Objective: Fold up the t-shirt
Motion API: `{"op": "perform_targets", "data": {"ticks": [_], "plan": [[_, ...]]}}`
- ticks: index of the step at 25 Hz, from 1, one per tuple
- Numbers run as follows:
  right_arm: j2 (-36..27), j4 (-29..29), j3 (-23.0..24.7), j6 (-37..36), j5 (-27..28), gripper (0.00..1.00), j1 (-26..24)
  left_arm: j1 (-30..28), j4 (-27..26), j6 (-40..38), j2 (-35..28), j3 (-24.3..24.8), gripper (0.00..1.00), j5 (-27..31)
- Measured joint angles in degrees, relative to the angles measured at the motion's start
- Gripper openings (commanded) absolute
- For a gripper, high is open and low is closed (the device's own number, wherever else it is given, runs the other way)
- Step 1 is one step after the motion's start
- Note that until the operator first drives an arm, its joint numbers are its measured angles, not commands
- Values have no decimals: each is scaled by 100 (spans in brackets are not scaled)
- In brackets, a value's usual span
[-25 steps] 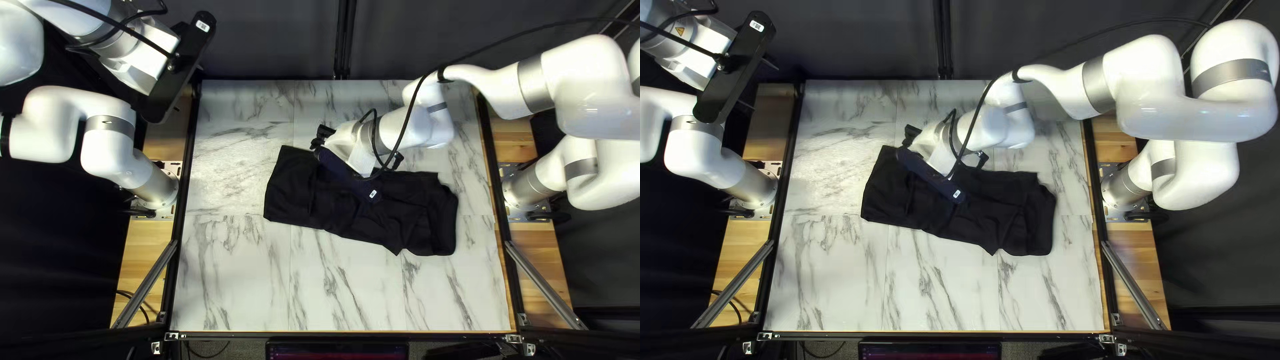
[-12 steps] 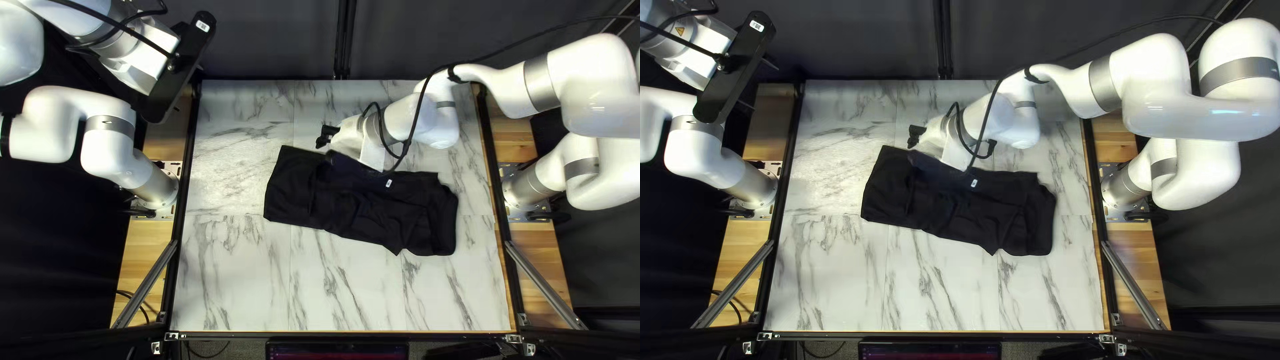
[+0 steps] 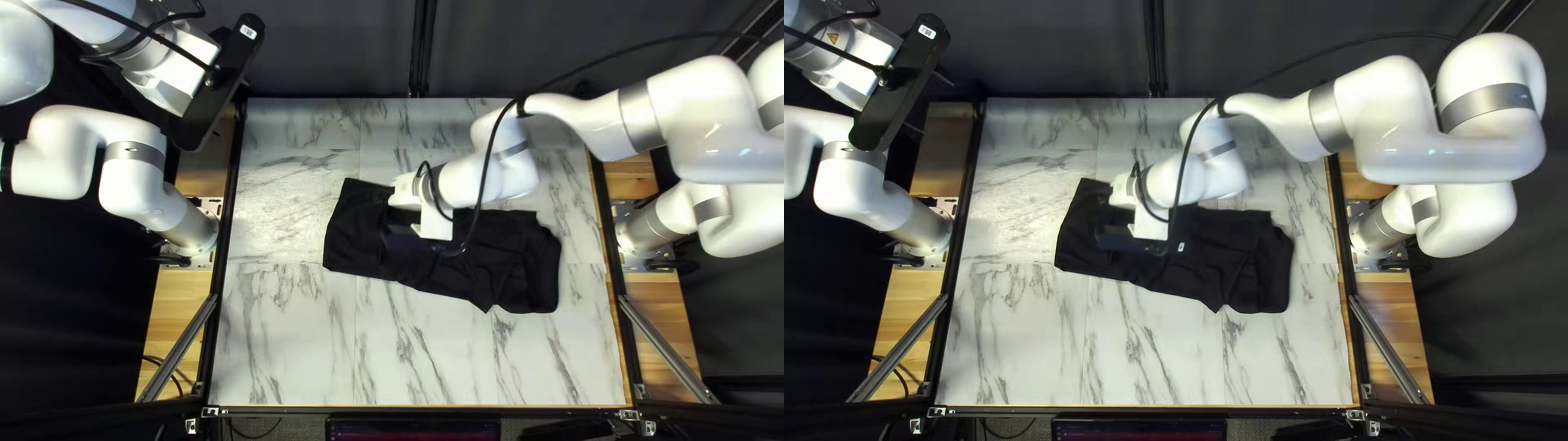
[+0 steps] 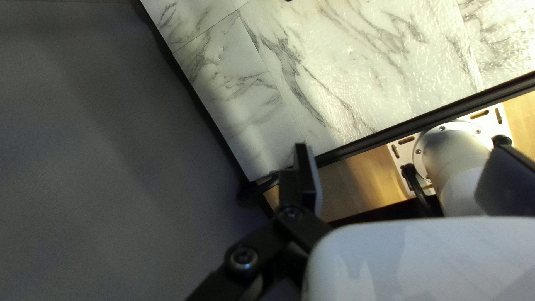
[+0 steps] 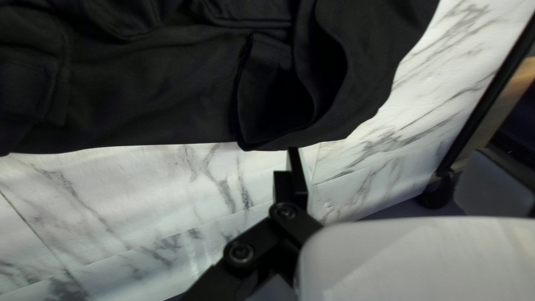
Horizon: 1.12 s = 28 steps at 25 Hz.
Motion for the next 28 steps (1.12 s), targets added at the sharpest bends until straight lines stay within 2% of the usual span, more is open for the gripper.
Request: {"op": "perform_targets", "data": {"ticks": [3,5,9,13,17,20,28], "plan": [[82,-114,9,65,-152,100,-39,0,0,0,0,0,100,0],[242,-471,7,282,-478,99,-135,0,0,0,0,0,100,0],[541,-1749,-19,1149,-1053,100,-294,0,0,0,0,0,100,0],[757,-3088,-111,2093,-1389,100,-367,0,0,0,0,0,100,0],[952,-4050,-223,2776,-1632,100,-439,0,0,0,0,0,100,0],[1069,-4352,-303,2944,-1777,100,-511,0,0,0,0,0,100,0],[1270,-4591,-383,3058,-1976,100,-663,0,0,0,0,0,100,0]]}}
